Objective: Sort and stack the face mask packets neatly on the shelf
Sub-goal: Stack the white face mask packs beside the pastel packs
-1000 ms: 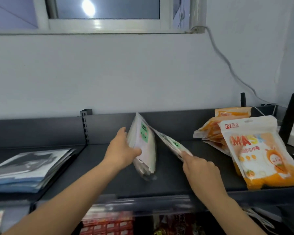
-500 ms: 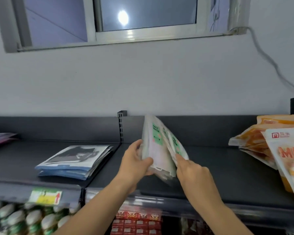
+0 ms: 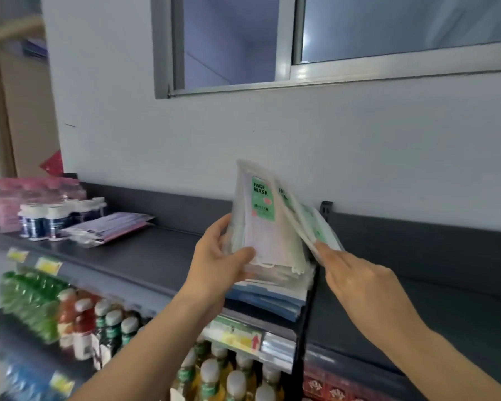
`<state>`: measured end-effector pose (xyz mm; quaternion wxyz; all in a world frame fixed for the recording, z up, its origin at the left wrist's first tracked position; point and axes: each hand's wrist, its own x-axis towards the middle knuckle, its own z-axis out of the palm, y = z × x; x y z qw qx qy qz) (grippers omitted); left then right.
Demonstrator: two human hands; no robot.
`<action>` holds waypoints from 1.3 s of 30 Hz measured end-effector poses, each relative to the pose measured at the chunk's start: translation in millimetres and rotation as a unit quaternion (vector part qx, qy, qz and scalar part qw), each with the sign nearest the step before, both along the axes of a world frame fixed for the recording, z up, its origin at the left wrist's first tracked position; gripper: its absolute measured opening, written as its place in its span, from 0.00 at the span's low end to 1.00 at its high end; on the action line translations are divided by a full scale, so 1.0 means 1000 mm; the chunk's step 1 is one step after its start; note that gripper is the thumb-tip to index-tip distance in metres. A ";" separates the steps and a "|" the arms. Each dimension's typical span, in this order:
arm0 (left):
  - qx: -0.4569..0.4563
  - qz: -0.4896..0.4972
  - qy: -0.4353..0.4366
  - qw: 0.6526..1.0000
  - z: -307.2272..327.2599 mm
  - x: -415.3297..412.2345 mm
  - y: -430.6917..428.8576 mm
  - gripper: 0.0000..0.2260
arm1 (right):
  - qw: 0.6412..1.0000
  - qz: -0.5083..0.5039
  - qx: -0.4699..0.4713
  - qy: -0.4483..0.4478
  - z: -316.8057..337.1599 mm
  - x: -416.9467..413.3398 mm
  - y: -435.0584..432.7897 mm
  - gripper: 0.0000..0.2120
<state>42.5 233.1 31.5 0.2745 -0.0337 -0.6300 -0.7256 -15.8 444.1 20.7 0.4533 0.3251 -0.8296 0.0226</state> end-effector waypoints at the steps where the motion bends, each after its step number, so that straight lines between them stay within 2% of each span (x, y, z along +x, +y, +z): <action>1: 0.002 0.008 -0.004 1.000 -0.002 0.002 -0.022 0.23 | 1.000 0.006 0.018 -0.002 0.000 -0.002 -0.020 0.34; 6: 0.050 0.028 -0.026 0.998 -0.016 0.012 -0.125 0.21 | 0.997 0.035 0.075 -0.010 -0.001 -0.005 -0.121 0.38; 12: 0.081 0.036 -0.060 0.994 -0.037 0.018 -0.224 0.23 | 0.991 0.034 0.128 -0.034 -0.006 -0.003 -0.221 0.37; 19: 0.072 0.036 -0.095 0.992 -0.055 0.013 -0.285 0.18 | 0.979 -0.003 0.181 -0.099 -0.015 -0.005 -0.285 0.32; 24: 0.058 0.047 -0.151 0.986 -0.062 0.000 -0.306 0.13 | 0.974 0.001 0.190 -0.125 -0.028 -0.018 -0.311 0.30; 27: 0.023 0.048 -0.200 0.978 -0.059 -0.011 -0.313 0.08 | 0.954 -0.018 0.255 -0.158 -0.027 -0.015 -0.321 0.28; 31: -0.050 0.088 -0.248 0.963 -0.047 -0.031 -0.323 0.01 | 0.959 0.037 0.221 -0.172 -0.029 -0.026 -0.329 0.23; 35: -0.173 0.150 -0.264 0.937 -0.045 -0.059 -0.337 0.07 | 0.959 0.031 0.180 -0.218 -0.033 -0.033 -0.339 0.20; 39: -0.295 0.200 -0.287 0.889 -0.051 -0.082 -0.355 0.09 | 0.955 -0.001 0.185 -0.230 -0.036 -0.030 -0.349 0.14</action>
